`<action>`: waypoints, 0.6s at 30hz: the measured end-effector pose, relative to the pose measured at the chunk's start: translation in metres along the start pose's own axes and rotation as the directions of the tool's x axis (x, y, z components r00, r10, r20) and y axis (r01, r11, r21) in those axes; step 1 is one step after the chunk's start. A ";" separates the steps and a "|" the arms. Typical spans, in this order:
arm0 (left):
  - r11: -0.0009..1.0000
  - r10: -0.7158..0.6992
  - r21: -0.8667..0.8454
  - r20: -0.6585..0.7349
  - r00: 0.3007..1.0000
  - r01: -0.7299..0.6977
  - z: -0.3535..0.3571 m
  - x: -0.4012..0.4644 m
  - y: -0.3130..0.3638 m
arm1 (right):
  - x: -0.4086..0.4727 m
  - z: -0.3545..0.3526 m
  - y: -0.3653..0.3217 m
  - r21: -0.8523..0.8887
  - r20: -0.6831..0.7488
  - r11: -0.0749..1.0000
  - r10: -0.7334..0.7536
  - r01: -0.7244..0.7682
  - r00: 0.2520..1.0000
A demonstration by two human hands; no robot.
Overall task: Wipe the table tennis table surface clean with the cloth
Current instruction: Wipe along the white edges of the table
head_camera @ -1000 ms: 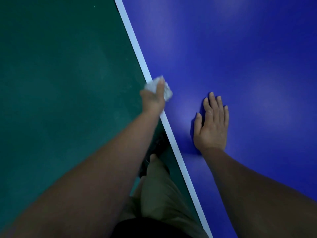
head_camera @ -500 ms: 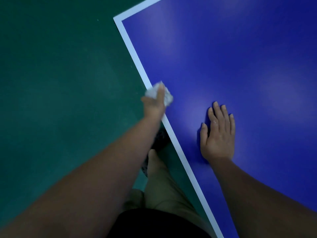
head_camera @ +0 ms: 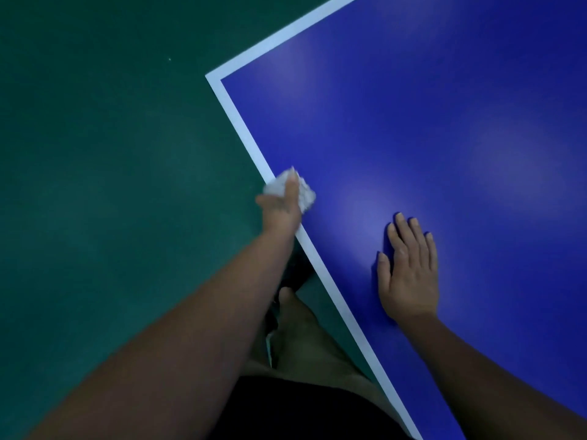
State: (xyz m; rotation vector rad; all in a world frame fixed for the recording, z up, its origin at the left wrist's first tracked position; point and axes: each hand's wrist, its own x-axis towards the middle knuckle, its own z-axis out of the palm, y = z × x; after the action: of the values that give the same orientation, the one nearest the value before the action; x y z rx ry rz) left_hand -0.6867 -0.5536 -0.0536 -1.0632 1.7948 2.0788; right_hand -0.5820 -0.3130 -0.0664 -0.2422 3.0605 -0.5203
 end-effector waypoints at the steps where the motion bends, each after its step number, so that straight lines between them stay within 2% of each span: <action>1: 1.000 0.024 0.009 -0.026 0.999 -0.023 -0.007 0.021 0.022 | 0.001 0.000 -0.001 0.002 -0.002 1.000 0.001 -0.001 1.000; 4: 0.995 0.058 0.090 -0.105 0.993 -0.049 -0.023 0.065 0.047 | 0.021 -0.001 -0.015 0.070 -0.019 0.997 -0.012 0.014 1.000; 6: 0.990 0.125 0.082 -0.068 0.990 -0.119 -0.025 0.063 0.037 | 0.055 0.000 -0.033 0.105 -0.035 0.992 -0.067 0.070 0.997; 7: 0.991 0.111 0.079 -0.033 0.993 -0.108 -0.022 0.053 0.023 | 0.077 0.002 -0.043 0.118 -0.054 0.989 -0.081 0.087 0.995; 10: 0.993 -0.082 0.079 -0.041 0.996 0.085 -0.012 0.008 -0.004 | 0.150 0.015 -0.078 0.132 -0.146 0.991 -0.006 0.026 0.989; 11: 0.978 -0.190 0.083 -0.049 0.981 0.193 -0.011 0.006 -0.008 | 0.173 0.022 -0.089 0.128 -0.159 0.992 0.041 -0.020 0.986; 13: 0.952 -0.295 0.041 -0.133 0.946 0.303 -0.013 0.020 0.007 | 0.215 0.036 -0.111 0.086 -0.143 0.992 0.108 -0.096 0.984; 14: 0.951 -0.303 0.017 -0.134 0.943 0.308 -0.019 0.037 0.015 | 0.230 0.043 -0.120 0.054 -0.124 0.992 0.122 -0.116 0.985; 16: 0.974 -0.207 0.061 -0.132 0.970 0.216 -0.031 0.080 0.027 | 0.245 0.056 -0.132 -0.016 -0.085 0.990 0.139 -0.141 0.987; 18: 0.992 -0.116 0.034 -0.111 0.987 0.120 -0.043 0.113 0.060 | 0.248 0.061 -0.134 -0.067 -0.083 0.985 0.152 -0.158 0.985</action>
State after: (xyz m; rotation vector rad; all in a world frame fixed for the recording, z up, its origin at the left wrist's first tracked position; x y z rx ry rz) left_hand -0.7865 -0.6418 -0.0776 -1.2612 1.7677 1.9430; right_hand -0.8039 -0.4973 -0.0802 0.0157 3.1419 -0.4185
